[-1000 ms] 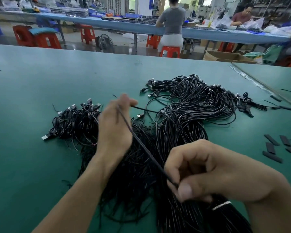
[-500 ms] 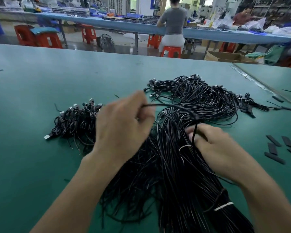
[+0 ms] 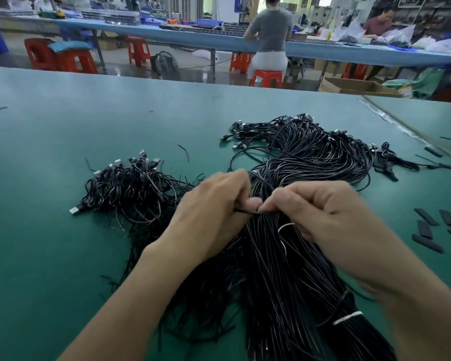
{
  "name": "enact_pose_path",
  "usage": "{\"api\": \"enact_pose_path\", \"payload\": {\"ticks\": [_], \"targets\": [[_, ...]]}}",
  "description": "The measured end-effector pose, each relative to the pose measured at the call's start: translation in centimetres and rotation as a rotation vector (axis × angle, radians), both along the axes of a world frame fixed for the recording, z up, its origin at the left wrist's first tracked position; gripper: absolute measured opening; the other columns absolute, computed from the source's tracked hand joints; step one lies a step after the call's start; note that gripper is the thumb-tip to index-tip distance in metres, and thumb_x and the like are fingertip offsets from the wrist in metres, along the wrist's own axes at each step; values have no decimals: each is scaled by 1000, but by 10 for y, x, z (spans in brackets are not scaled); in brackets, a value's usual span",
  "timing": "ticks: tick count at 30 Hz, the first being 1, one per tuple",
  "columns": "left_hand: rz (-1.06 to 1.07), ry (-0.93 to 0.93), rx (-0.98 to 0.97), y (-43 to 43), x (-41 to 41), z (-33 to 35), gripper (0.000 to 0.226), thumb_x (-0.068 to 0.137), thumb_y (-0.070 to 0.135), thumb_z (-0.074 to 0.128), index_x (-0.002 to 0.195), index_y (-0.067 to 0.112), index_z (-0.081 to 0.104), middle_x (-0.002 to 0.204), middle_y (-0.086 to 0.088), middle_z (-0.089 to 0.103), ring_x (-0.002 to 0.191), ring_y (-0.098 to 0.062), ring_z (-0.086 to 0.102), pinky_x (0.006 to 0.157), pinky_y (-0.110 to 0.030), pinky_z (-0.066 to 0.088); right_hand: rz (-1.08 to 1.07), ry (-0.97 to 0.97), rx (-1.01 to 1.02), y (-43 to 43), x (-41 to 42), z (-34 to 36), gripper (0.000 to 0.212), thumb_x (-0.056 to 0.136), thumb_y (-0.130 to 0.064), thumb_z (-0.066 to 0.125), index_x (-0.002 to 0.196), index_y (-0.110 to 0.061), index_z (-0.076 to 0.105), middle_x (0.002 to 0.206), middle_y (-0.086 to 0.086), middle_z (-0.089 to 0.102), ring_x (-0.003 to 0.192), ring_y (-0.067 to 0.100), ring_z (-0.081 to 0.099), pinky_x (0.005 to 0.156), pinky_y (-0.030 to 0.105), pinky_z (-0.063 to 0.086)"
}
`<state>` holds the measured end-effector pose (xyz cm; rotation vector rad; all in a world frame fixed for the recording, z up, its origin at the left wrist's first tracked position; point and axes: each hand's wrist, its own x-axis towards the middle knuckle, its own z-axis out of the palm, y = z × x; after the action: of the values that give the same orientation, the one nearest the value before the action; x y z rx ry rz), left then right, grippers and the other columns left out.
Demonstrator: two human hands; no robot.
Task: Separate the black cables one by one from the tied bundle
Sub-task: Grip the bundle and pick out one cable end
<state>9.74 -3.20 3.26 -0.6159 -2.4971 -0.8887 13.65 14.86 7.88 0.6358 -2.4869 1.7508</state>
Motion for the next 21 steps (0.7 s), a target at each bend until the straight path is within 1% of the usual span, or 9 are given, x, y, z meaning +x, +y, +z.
{"api": "enact_pose_path", "payload": {"ticks": [2, 5, 8, 11, 12, 13, 16, 18, 21], "targets": [[86, -55, 223, -6, -5, -4, 37, 92, 47, 62, 69, 27, 40, 61, 10, 44, 54, -3, 39, 53, -22, 32, 93, -107, -188, 7, 1, 4, 42, 77, -56, 74, 74, -15, 74, 50, -12, 47, 47, 2, 37, 47, 9, 30], [223, -28, 542, -14, -13, -5, 43, 94, 49, 51, 73, 11, 55, 64, -4, 59, 55, -4, 51, 54, -14, 41, 30, -168, -201, 13, -1, 4, 48, 62, -64, 81, 75, -18, 76, 56, -7, 44, 52, 8, 31, 45, 15, 29], [292, 90, 719, -19, -16, 0, 43, 99, 44, 55, 70, 13, 49, 56, -3, 48, 51, -23, 47, 50, -32, 41, -244, -68, -89, 12, -5, -1, 36, 64, -58, 72, 73, -24, 76, 46, -8, 50, 43, 3, 39, 46, 14, 36], [275, 270, 608, -17, -6, 14, 36, 90, 37, 71, 67, 25, 46, 54, 13, 32, 49, -6, 29, 50, -15, 25, -415, 12, 37, 10, -7, -5, 29, 72, -58, 66, 74, -30, 75, 61, 17, 63, 53, 34, 49, 56, 40, 49], [246, 319, 561, -16, -2, 18, 34, 86, 33, 76, 68, 25, 48, 56, 13, 33, 51, -5, 29, 51, -13, 24, -454, 28, -2, 11, -7, -6, 30, 75, -57, 65, 71, -29, 74, 55, 12, 60, 49, 34, 45, 52, 41, 46], [217, 363, 517, -15, 1, 22, 32, 84, 29, 79, 70, 24, 51, 57, 13, 36, 52, -5, 31, 51, -13, 25, -493, 24, -98, 11, -6, -4, 32, 80, -55, 63, 68, -25, 71, 46, 0, 51, 42, 23, 36, 44, 33, 37], [152, 404, 410, -14, 9, 33, 31, 82, 35, 80, 69, 22, 56, 51, 14, 36, 47, -5, 32, 50, -15, 25, -602, -49, -475, 17, -10, 2, 36, 98, -41, 55, 67, -21, 58, 46, -13, 33, 44, 5, 25, 42, 22, 22], [98, 216, 316, -12, 15, 38, 39, 78, 56, 76, 65, 26, 54, 43, 13, 36, 40, -4, 33, 47, -12, 22, -633, -70, -561, 20, -12, 0, 36, 102, -36, 52, 70, -18, 54, 49, -13, 35, 45, 5, 29, 40, 18, 25], [-71, -253, 89, -7, 19, 39, 53, 72, 75, 60, 63, 23, 60, 40, 17, 41, 35, -3, 33, 43, -10, 25, -635, -73, -563, 21, -18, -7, 35, 102, -33, 53, 70, -17, 56, 52, -10, 38, 48, 6, 31, 41, 17, 27]]}}
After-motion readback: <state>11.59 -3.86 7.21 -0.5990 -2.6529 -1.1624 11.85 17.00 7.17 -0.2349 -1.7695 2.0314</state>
